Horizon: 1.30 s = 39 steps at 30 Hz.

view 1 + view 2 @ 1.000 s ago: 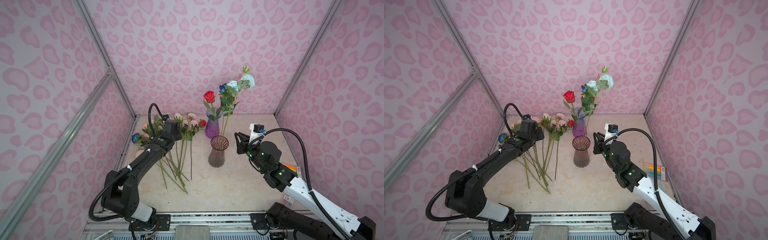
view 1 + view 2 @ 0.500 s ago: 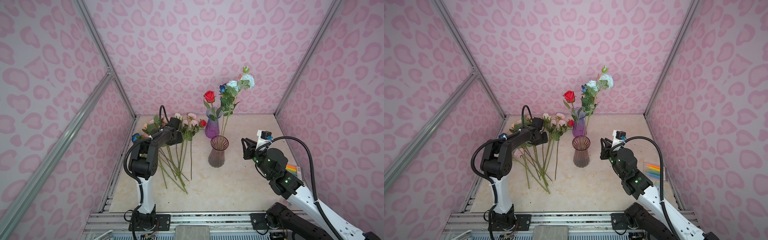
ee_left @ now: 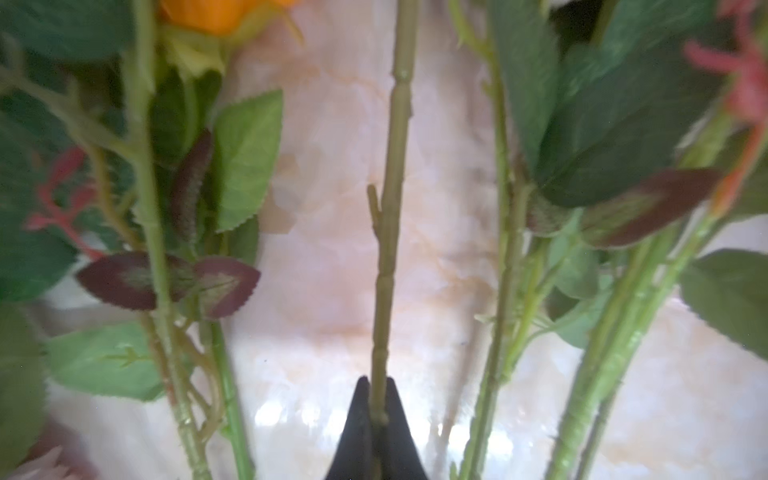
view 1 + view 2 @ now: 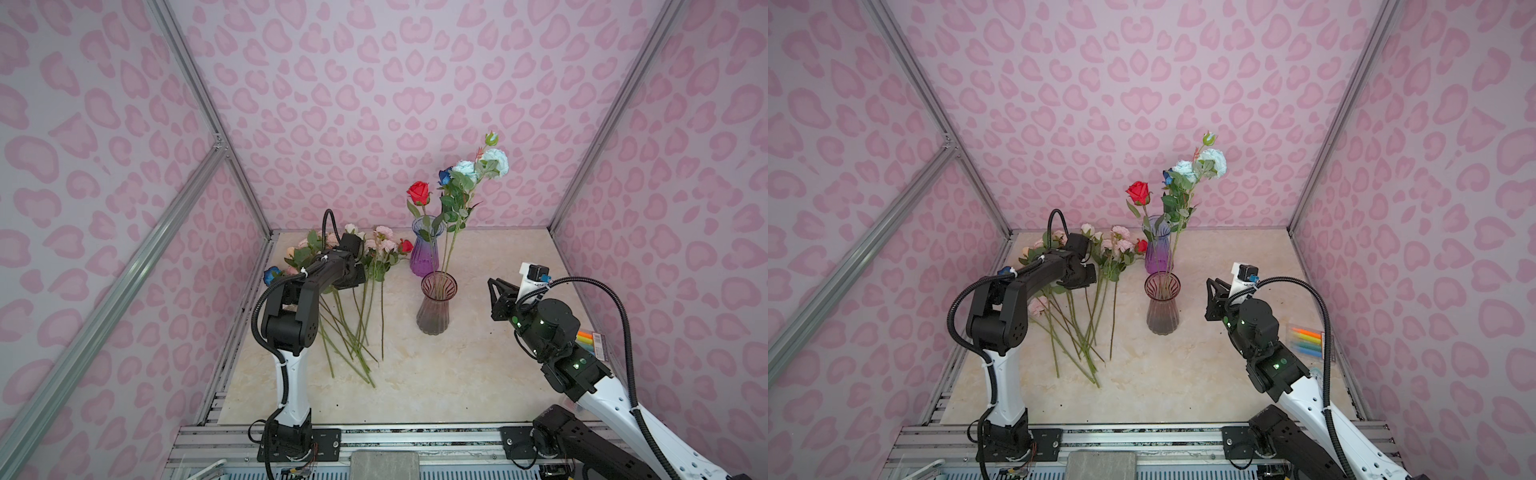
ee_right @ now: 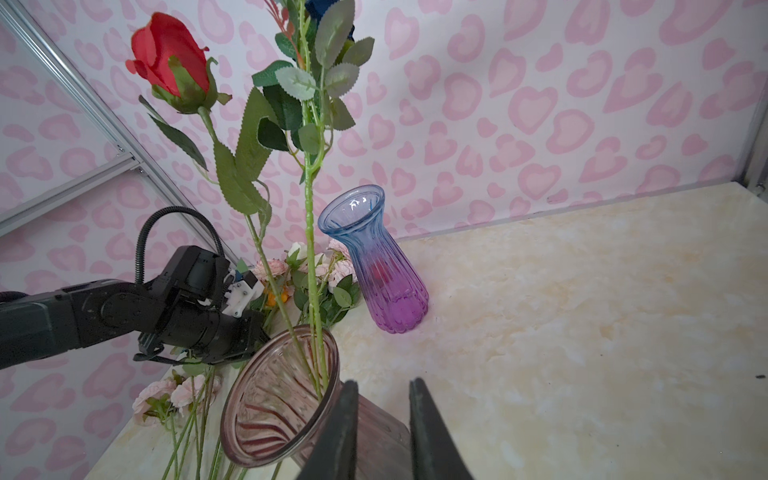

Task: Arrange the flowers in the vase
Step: 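Open and withdraw the right gripper while the left gripper lowers onto a stem, then lift the white rose stem with the left gripper while the right gripper approaches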

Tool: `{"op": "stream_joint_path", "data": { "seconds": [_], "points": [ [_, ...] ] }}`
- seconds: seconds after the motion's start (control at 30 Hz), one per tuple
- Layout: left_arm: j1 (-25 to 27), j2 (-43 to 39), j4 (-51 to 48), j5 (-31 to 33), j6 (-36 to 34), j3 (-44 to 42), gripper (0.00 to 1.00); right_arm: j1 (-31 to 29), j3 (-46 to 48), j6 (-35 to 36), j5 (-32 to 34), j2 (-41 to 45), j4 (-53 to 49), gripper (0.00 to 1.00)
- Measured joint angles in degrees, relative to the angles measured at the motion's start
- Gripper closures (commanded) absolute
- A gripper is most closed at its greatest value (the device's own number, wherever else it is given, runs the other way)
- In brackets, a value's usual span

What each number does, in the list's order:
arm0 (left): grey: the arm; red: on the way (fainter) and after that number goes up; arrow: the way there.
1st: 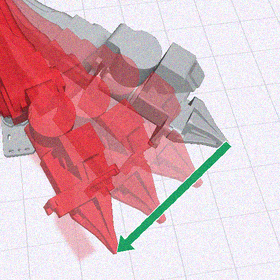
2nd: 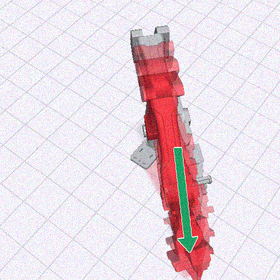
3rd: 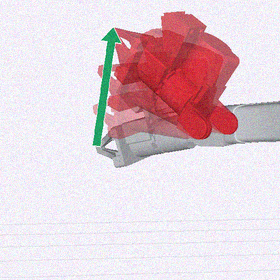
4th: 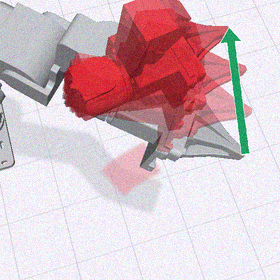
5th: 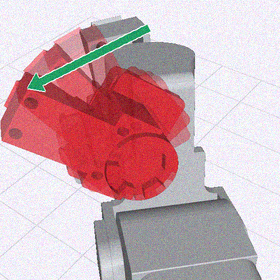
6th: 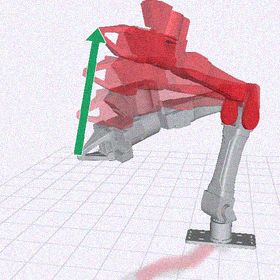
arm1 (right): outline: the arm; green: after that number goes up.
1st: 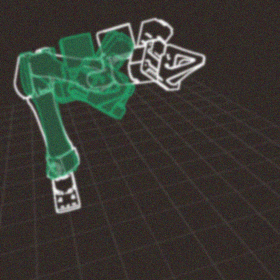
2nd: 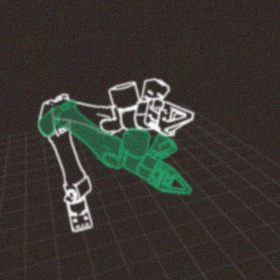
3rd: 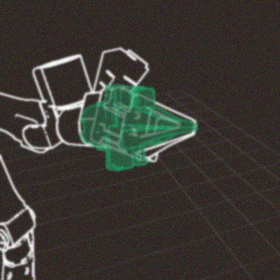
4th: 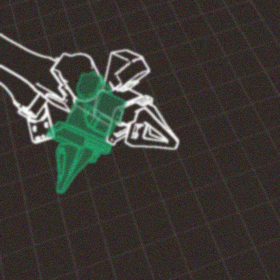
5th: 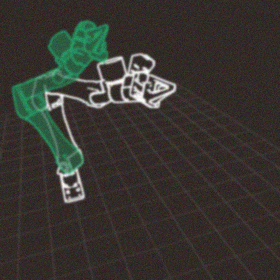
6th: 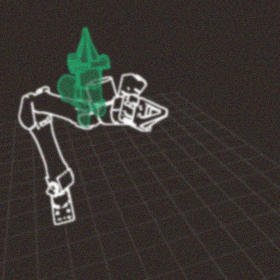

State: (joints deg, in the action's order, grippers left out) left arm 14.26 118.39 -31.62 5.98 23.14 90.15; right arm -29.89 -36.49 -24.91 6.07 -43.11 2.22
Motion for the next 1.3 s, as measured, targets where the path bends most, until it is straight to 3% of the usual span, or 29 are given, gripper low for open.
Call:
{"op": "stream_joint_path", "data": {
  "seconds": [0.33,0.7,0.83,0.93,1.13,1.3],
  "points": [
    [1.0,-17.4,2.7,2.4,-3.9,0.9,0.97,0.0,-1.8,-0.6,-0.5,-0.5,-0.3,0.76],
    [10.3,-49.6,22.9,-2.3,-10.4,-23.0,0.97,0.0,-7.1,1.3,-4.0,-2.1,-1.2,0.69],
    [12.7,-57.3,29.5,-4.7,-12.5,-29.1,0.97,0.0,-8.4,1.9,-6.0,-3.1,-1.0,0.56],
    [14.3,-60.6,33.1,-7.8,-13.1,-31.7,0.97,0.0,-9.6,2.1,-8.4,-4.0,-0.3,0.46],
    [18.6,-61.7,35.1,-15.1,-13.7,-32.9,0.97,-2.7,-15.3,4.3,-17.6,-8.2,0.0,0.5],
    [22.2,-61.8,35.1,-19.9,-13.9,-33.0,0.97,-11.2,-23.8,6.8,-22.1,-15.8,0.1,0.51]
  ]
}}
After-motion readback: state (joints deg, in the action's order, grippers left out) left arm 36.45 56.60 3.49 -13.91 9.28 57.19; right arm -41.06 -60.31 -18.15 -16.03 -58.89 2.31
